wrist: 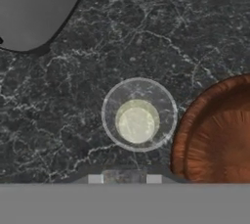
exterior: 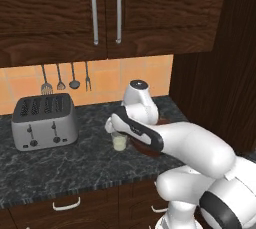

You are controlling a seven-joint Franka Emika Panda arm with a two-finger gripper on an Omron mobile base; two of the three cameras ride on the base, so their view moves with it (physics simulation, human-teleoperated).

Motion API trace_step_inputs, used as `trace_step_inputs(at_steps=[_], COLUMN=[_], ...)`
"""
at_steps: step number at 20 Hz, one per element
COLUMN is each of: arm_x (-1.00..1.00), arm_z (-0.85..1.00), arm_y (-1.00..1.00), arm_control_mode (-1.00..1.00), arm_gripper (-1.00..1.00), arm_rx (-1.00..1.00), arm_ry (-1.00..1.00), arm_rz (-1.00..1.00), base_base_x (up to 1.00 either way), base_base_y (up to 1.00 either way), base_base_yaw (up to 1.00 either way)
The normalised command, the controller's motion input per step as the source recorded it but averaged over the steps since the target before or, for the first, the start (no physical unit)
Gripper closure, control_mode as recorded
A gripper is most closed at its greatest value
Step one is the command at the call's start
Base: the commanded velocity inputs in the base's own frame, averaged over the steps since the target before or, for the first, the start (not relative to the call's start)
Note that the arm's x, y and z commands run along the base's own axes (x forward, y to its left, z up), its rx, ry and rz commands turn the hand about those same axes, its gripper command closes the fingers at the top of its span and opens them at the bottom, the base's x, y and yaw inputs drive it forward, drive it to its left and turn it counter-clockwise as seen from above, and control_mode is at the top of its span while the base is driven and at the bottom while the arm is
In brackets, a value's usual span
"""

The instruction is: Grab a lemon wedge from the fridge and one ice cube from the ice bowl, and put them in the glass of lemonade.

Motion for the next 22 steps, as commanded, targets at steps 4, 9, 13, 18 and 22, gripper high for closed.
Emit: trace_step_inputs(at_steps=[4,9,13,18,22], arm_x=[0.09,0.12,0.13,0.28,0.20], arm_z=[-0.13,-0.15,-0.03,0.00,-0.06], arm_y=[0.00,0.00,0.00,0.00,0.00], arm_control_mode=[-1.00,-1.00,-1.00,-1.00,-1.00], arm_gripper=[1.00,1.00,1.00,1.00,1.00], arm_rx=[0.00,0.00,0.00,0.00,0.00], arm_ry=[0.00,0.00,0.00,0.00,0.00], arm_rz=[-0.02,0.00,0.00,0.00,0.00], base_base_x=[0.00,0.00,0.00,0.00,0.00], base_base_y=[0.00,0.00,0.00,0.00,0.00], base_base_yaw=[0.00,0.00,0.00,0.00,0.00])
